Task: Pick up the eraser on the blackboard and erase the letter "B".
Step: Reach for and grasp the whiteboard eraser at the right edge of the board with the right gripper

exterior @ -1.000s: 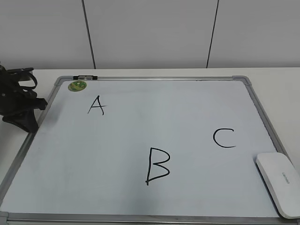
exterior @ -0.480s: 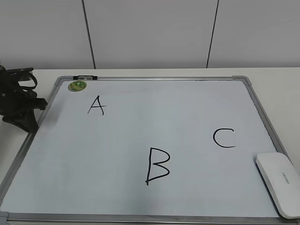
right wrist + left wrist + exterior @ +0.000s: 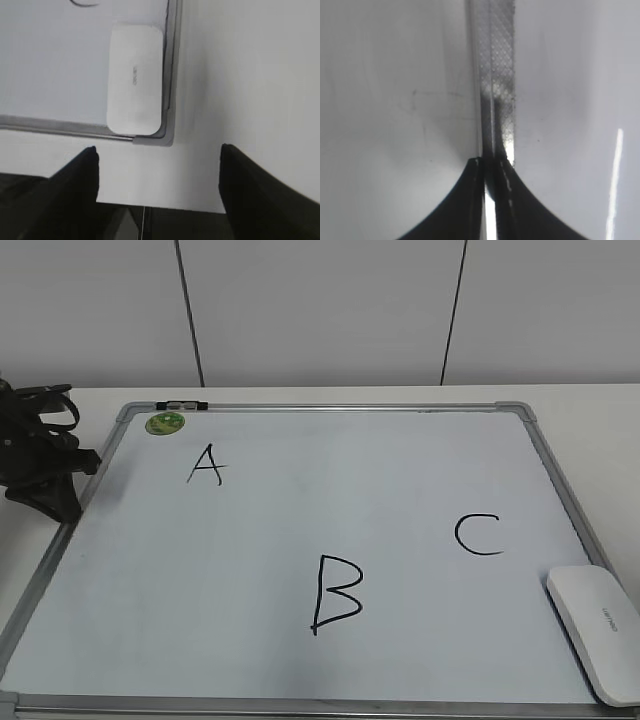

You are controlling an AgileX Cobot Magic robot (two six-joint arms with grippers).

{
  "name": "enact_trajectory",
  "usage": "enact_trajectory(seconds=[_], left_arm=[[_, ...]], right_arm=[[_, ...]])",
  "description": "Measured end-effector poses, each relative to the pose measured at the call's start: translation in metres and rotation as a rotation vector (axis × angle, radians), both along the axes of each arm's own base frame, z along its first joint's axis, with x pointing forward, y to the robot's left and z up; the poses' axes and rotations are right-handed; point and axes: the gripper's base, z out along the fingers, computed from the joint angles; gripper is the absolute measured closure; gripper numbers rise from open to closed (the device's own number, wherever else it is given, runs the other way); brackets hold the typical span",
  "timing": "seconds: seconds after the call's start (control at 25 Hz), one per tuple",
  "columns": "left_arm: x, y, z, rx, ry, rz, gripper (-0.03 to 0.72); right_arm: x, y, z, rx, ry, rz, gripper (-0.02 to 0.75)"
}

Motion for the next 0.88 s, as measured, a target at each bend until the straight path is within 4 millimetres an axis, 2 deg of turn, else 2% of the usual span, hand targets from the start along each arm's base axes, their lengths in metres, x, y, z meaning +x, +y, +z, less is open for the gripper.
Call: enact_trajectory(seconds=[0.16,0.48,0.64,0.88], left_arm=[[0.0,0.0,0.0,0.0,0.0,0.0,0.675],[0.0,0.0,0.0,-0.003,0.002,0.002,0.676],[0.0,0.0,0.0,-0.005,0.002,0.003,0.676],[0.0,0.0,0.0,-0.005,0.002,0.003,0.676]], right_arm=[[0.019,0.004,-0.012,0.032,0.12,0.025,0.164],[0.045,0.01,-0.019,0.088,0.213,0.034,0.164],[0.055,0.019,-0.029,0.035,0.246,0.091,0.164],[0.075,0.021,-0.043,0.014,0.259,0.073,0.164]])
